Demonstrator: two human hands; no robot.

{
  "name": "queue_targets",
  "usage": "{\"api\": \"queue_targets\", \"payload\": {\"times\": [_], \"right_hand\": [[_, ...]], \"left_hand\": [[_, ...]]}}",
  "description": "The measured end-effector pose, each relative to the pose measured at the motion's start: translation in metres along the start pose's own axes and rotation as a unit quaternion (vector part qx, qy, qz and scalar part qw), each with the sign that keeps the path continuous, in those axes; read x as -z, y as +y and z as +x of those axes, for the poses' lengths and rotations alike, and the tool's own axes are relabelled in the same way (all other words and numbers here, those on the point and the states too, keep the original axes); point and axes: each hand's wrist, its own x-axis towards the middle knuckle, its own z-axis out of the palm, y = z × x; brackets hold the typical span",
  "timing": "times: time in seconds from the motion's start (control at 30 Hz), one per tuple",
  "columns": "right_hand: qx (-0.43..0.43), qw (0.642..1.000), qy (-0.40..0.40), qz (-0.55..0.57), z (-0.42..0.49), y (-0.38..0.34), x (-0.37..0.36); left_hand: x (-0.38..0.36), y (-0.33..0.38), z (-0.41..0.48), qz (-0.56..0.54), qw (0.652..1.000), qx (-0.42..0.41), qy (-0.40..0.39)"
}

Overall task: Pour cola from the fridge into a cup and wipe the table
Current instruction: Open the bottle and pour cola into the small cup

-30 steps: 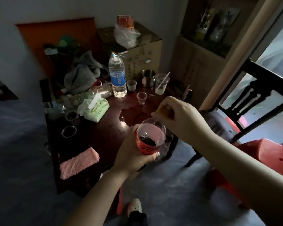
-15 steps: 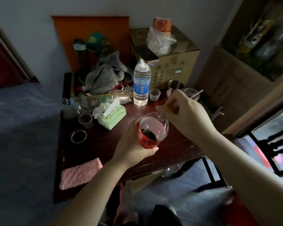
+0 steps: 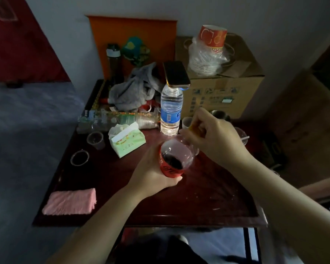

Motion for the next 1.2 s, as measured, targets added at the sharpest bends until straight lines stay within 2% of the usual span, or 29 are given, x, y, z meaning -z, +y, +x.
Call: {"api": "queue_targets", "payload": {"times": [0.2,0.5,0.6,0.7,0.83,0.93,1.07,1.2], "right_hand": [[0.022,0.998,-0.032,0.057,0.016,0.031,0.010],[0.047,0.990,-0.063,0.118,0.020,0.048,0.023],[0.086,0.986,-0.093,0.104,0.019,0.052,0.031],[0.101,0.990,-0.093,0.032,0.016,0.055,0.037],[0.043,0.999,-0.025,-0.020,0.008,0.054,0.039],[0.012,0.999,-0.020,-0.038,0.004,0.053,0.037],[0.048,0.998,-0.042,-0.006,-0.001,0.055,0.037],[0.117,0.987,-0.102,0.032,0.003,0.060,0.043]], "left_hand": [[-0.025,0.011,0.012,0.004,0.999,0.009,0.036],[-0.035,0.023,0.019,-0.010,1.000,0.026,0.007],[-0.039,0.024,0.018,-0.022,0.999,0.025,-0.018],[-0.044,0.024,0.016,-0.006,1.000,0.025,-0.016],[-0.049,0.024,0.018,0.029,0.999,0.001,0.026],[-0.049,0.019,0.020,0.066,0.997,-0.022,0.041],[-0.048,0.019,0.017,0.082,0.995,-0.028,0.050],[-0.048,0.022,0.012,0.069,0.996,-0.016,0.048]]}}
